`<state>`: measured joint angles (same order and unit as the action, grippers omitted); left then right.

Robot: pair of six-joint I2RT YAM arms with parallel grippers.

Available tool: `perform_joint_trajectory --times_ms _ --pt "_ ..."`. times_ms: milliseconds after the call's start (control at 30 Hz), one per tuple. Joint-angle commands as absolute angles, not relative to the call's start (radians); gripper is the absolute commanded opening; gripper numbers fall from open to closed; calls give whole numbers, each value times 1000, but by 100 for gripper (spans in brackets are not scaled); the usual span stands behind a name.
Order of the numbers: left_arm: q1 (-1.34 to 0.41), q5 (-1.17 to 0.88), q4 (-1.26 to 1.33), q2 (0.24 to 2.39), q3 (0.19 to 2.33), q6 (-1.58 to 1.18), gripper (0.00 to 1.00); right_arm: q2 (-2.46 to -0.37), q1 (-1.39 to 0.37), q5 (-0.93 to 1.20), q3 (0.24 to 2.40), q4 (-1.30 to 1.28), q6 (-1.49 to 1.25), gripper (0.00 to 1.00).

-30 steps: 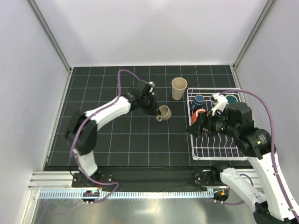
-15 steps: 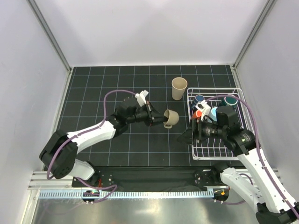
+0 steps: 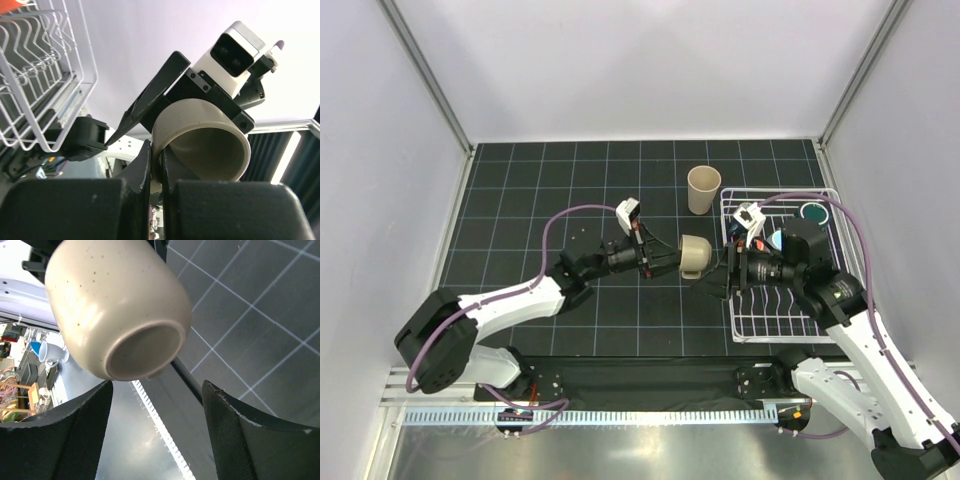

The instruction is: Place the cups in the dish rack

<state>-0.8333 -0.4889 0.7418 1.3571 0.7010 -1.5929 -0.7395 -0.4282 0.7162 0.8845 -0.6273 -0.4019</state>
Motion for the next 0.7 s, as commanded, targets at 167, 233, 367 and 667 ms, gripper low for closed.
perform_joint_trajectory --times_ms 167,233,367,667 --pt "-893 -393 899 1292 683 -1690 0 -677 -437 747 894 -394 -469 63" --pt "-905 -361 923 1293 681 -1698 0 -670 -439 750 881 -333 -500 57" --pt "-931 -295 977 1298 667 -1710 0 -652 -439 741 838 -244 -583 48" --pt "-991 -200 1043 1334 650 -1736 0 -609 -439 716 807 -179 -643 31"
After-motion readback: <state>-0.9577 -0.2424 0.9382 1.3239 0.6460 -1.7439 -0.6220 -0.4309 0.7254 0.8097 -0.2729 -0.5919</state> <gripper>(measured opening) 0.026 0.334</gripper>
